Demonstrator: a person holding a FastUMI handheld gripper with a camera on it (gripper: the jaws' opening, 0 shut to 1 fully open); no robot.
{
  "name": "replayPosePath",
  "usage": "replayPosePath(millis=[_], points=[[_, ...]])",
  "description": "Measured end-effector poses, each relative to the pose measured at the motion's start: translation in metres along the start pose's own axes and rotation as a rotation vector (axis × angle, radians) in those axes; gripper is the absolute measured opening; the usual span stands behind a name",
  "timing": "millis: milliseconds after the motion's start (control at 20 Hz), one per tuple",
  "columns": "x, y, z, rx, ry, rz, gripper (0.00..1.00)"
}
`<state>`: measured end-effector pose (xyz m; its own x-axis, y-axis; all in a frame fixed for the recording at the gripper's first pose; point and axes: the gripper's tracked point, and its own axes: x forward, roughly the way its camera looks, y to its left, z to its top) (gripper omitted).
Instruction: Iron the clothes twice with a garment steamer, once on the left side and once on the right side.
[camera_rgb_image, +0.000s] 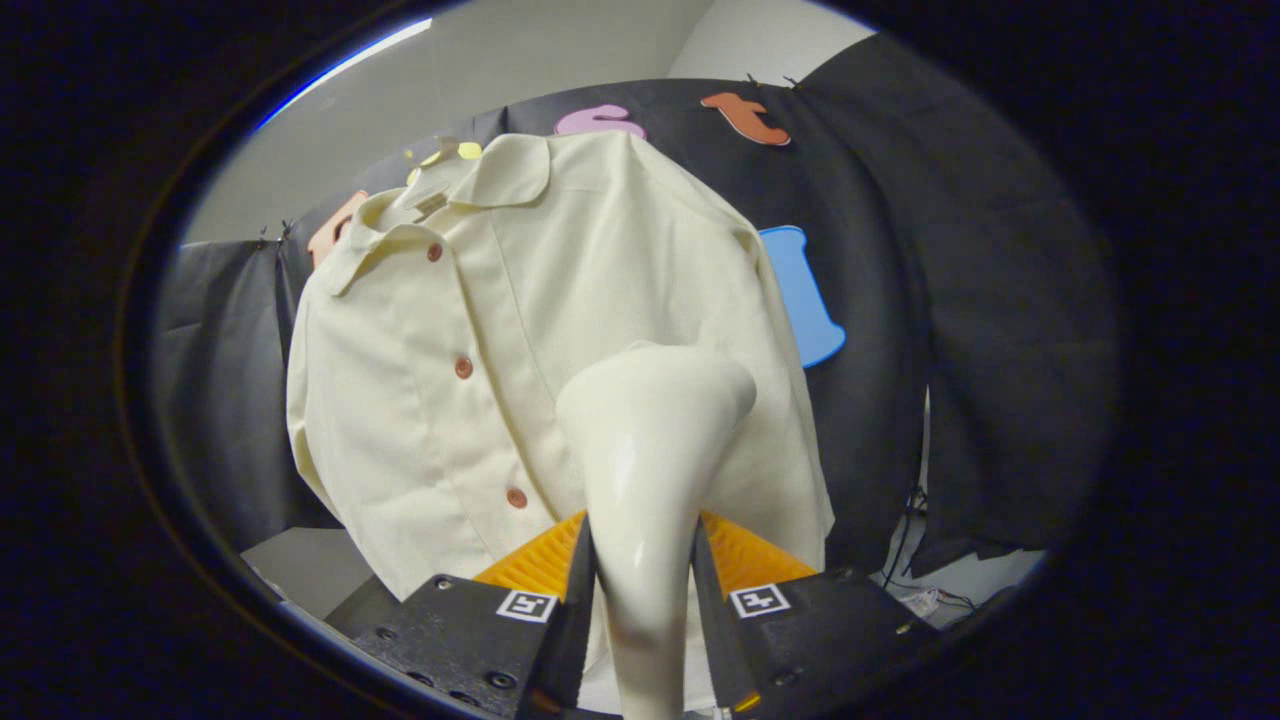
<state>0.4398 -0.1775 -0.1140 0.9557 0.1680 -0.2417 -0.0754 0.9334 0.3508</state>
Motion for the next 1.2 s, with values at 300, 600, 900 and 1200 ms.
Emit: replayPosePath(millis=[300, 600, 900, 1200], points=[[-0.003, -0.024, -0.045, 0.040, 0.017, -0.026, 0.49], [-0.006, -0.041, -0.094, 0.122, 0.045, -0.021, 0.49], [-0.016, -0.063, -0.149, 0.175, 0.091, -0.035, 0.49], [-0.030, -0.084, -0.190, 0.196, 0.148, -0.083, 0.49]])
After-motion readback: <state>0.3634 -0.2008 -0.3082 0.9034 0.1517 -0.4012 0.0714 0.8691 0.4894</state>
